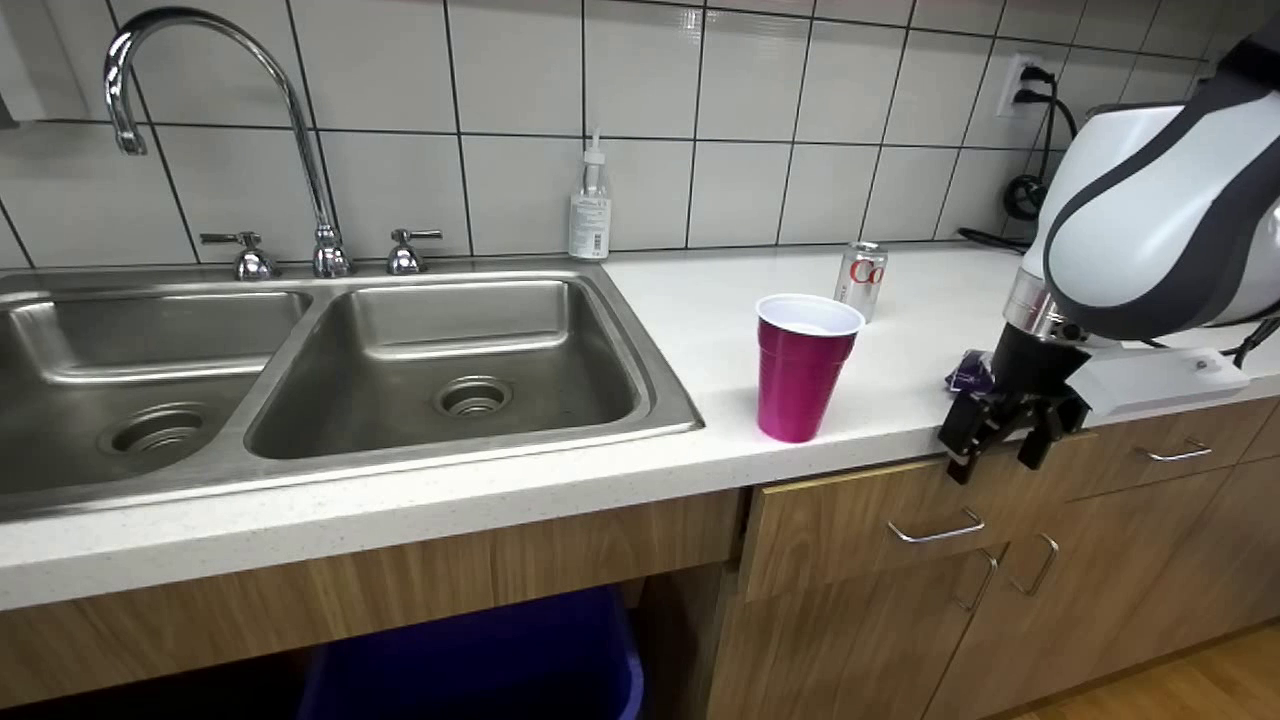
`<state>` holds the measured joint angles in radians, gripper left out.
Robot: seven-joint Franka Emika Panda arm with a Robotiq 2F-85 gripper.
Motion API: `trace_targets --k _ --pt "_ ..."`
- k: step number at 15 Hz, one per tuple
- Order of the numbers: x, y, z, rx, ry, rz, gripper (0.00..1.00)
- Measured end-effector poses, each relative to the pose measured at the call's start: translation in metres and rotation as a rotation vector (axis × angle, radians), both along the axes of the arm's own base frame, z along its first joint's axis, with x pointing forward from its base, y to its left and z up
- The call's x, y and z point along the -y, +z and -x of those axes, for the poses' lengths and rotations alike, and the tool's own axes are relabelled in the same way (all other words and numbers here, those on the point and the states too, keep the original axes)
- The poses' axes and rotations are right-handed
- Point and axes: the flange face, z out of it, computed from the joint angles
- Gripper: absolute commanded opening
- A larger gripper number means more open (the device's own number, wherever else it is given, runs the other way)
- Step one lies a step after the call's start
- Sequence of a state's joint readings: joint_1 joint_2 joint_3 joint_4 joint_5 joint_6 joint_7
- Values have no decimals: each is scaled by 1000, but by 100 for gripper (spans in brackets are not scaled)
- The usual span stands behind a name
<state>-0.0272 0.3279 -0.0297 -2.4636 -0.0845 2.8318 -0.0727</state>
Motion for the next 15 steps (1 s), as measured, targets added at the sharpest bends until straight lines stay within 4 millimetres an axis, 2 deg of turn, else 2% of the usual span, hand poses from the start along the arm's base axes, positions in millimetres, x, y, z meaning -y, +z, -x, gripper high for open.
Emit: trace_targets --k 7,15 --pt "3 22 30 9 -36 -27 100" --pt "2 60 76 41 -40 -46 100"
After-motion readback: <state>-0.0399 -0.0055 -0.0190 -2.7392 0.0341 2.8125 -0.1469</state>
